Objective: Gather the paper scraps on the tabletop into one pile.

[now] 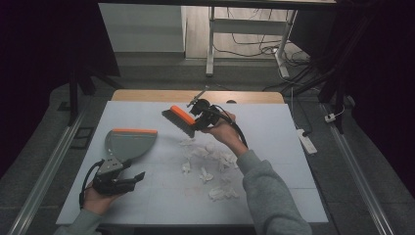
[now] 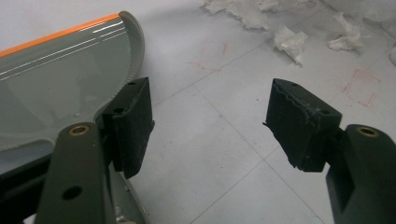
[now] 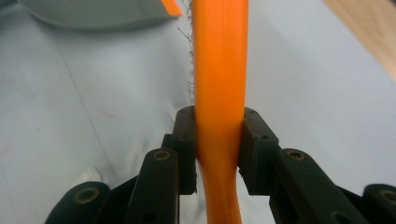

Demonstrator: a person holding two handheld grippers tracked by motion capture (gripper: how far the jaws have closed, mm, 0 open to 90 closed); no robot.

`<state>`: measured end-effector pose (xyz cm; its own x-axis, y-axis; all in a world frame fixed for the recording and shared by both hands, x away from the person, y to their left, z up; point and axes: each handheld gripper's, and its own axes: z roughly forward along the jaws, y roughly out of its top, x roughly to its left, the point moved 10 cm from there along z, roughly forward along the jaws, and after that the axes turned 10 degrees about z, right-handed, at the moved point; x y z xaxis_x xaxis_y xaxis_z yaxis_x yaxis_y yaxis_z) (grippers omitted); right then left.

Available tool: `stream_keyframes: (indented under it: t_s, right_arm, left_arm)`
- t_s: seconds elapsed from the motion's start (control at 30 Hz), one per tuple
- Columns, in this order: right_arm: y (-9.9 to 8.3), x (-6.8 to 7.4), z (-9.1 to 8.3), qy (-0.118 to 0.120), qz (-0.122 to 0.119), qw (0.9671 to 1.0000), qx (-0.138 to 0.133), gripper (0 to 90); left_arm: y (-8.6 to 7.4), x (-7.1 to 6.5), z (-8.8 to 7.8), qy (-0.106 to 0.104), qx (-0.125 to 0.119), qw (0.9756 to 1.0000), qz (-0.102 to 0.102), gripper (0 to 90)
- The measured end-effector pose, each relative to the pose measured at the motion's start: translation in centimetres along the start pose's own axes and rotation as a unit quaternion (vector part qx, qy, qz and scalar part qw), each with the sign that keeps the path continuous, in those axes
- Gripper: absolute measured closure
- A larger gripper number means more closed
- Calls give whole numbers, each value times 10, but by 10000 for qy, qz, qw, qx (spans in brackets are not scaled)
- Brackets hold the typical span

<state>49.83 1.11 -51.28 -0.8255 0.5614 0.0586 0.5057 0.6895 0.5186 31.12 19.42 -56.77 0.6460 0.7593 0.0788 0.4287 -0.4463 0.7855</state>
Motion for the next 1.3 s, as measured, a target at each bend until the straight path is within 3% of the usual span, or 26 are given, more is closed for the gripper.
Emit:
stream_keyframes:
  t_s: [0.2, 0.33, 0.5, 0.63, 0.87, 1.0, 1.17, 1.3]
  right_arm:
    - [11, 13, 27, 254, 381, 9989, 13, 704]
    - [13, 13, 38, 496, 793, 9956, -70, 704]
    - [-1, 1, 45, 377, 1162, 9923, 201, 704]
    - [-16, -9, 37, 332, 1426, 9887, 332, 704]
    - [-51, -23, 7, 46, 1458, 9868, 696, 704]
    - [-52, -22, -11, 40, 1392, 9892, 466, 704]
    - [-37, -4, -23, 231, 1224, 9922, 89, 704]
    - [-34, 17, -18, 445, 1032, 9935, 163, 704]
  left_arm:
    - [0, -1, 1, -4, 9, 10000, 6, 328]
    - [-1, -1, 1, -11, 2, 10000, 8, 328]
    - [0, 0, 0, -12, -11, 10000, 17, 329]
    - [0, 0, -1, -6, -31, 10000, 11, 330]
    - [2, -3, 1, -36, -8, 10000, 70, 330]
    - [2, -4, 1, -31, -16, 10000, 83, 330]
    - [2, -3, 1, -19, -7, 10000, 80, 329]
    - [1, -2, 1, -12, -18, 10000, 52, 330]
